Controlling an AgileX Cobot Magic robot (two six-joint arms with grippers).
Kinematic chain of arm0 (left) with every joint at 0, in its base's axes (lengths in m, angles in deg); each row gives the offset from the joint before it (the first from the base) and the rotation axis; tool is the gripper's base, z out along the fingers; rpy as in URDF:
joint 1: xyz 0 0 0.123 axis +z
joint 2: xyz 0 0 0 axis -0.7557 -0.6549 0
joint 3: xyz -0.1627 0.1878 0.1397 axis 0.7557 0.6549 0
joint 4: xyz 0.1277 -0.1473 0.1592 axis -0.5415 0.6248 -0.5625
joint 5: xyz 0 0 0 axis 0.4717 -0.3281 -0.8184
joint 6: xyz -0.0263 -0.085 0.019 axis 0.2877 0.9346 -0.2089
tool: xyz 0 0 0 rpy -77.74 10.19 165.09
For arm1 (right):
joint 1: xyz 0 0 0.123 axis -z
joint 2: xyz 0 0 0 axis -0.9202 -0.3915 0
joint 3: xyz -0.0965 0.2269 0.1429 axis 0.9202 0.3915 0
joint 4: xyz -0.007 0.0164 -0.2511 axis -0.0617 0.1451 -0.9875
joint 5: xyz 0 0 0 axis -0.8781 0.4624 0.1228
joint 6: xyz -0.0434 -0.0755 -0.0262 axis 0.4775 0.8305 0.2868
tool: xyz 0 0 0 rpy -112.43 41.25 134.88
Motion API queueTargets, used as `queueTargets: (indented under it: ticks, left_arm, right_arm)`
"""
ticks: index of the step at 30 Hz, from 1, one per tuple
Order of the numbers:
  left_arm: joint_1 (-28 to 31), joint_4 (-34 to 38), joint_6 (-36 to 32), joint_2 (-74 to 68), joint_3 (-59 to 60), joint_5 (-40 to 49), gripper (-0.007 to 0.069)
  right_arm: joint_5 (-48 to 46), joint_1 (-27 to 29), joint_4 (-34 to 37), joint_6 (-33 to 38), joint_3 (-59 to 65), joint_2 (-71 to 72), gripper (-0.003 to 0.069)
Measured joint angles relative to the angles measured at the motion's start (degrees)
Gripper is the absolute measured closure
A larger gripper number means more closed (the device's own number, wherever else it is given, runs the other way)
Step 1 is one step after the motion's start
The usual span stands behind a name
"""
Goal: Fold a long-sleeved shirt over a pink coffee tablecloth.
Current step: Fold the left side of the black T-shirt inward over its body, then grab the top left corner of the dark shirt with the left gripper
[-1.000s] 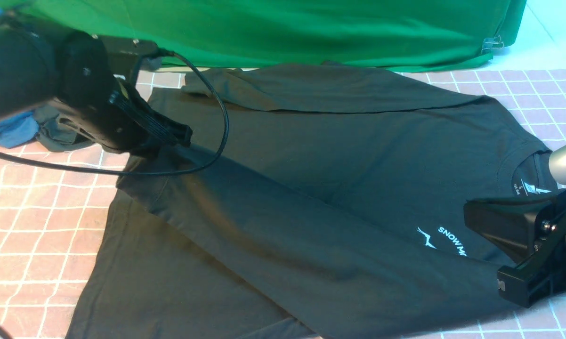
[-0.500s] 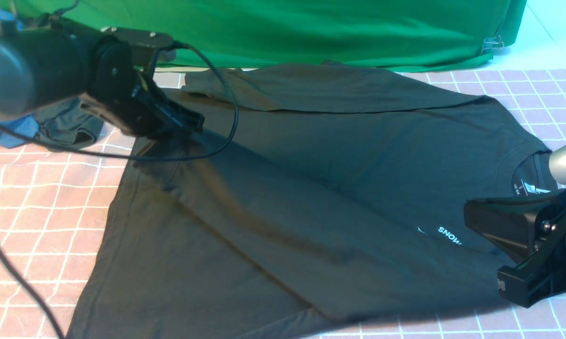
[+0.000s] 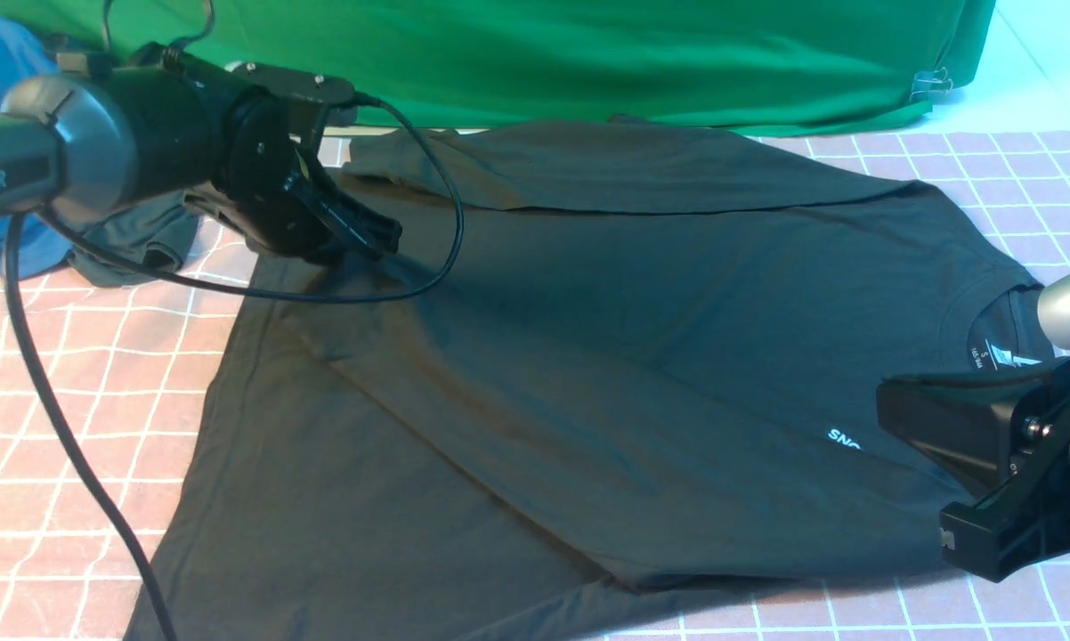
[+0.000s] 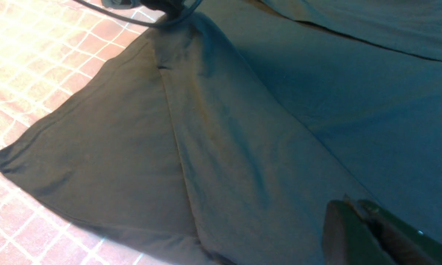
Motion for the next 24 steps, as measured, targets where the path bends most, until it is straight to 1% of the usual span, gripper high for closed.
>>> queueTargets:
  ticks: [2, 3, 4, 5, 7, 9, 11, 13, 17, 19, 24]
  left_arm:
    - [0.06, -0.05, 2.37, 0.0, -1.42, -0.17, 0.0328]
    - [0.1, -0.05, 5.31, -0.04, -2.78, -0.17, 0.03]
    - [0.25, 0.03, 6.9, -0.04, -3.6, -0.17, 0.0291]
    - [0.75, 0.97, 10.22, -0.2, -5.97, 0.26, 0.0277]
    - [1.81, 3.81, 12.36, -0.84, -9.27, 1.98, 0.0267]
    - [3.44, 9.08, 13.09, -2.5, -15.22, 5.51, 0.0268]
    - [5.37, 16.74, 12.11, -6.0, -22.18, 9.04, 0.0268]
    - [6.36, 19.95, 10.86, -8.64, -26.96, 10.71, 0.0268]
    - [7.16, 21.58, 10.5, -16.52, -36.48, 12.13, 0.0268]
    - [7.52, 21.81, 11.61, -21.1, -40.67, 12.54, 0.0268]
    - [8.54, 21.82, 14.2, -28.64, -45.76, 12.28, 0.0268]
  right_arm:
    - [0.0, 0.0, 0.0, 0.0, 0.0, 0.0, 0.0613]
    - [0.0, 0.0, 0.0, 0.0, 0.0, 0.0, 0.0613]
    - [0.0, 0.0, 0.0, 0.0, 0.0, 0.0, 0.0613]
    - [0.0, 0.0, 0.0, -0.13, 0.0, 0.0, 0.0613]
    - [0.0, 0.0, 0.0, -0.25, 0.0, 0.0, 0.0613]
    - [0.0, 0.0, 0.0, -0.36, 0.0, 0.0, 0.0613]
    - [0.0, 0.0, 0.0, -0.5, 0.0, 0.0, 0.0613]
    - [0.0, 0.0, 0.0, -0.58, 0.0, 0.0, 0.0613]
    - [0.0, 0.0, 0.0, -0.63, 0.0, 0.0, 0.0613]
    - [0.0, 0.0, 0.0, -0.67, 0.0, 0.0, 0.0609]
    - [0.0, 0.0, 0.0, -0.67, 0.0, 0.0, 0.0606]
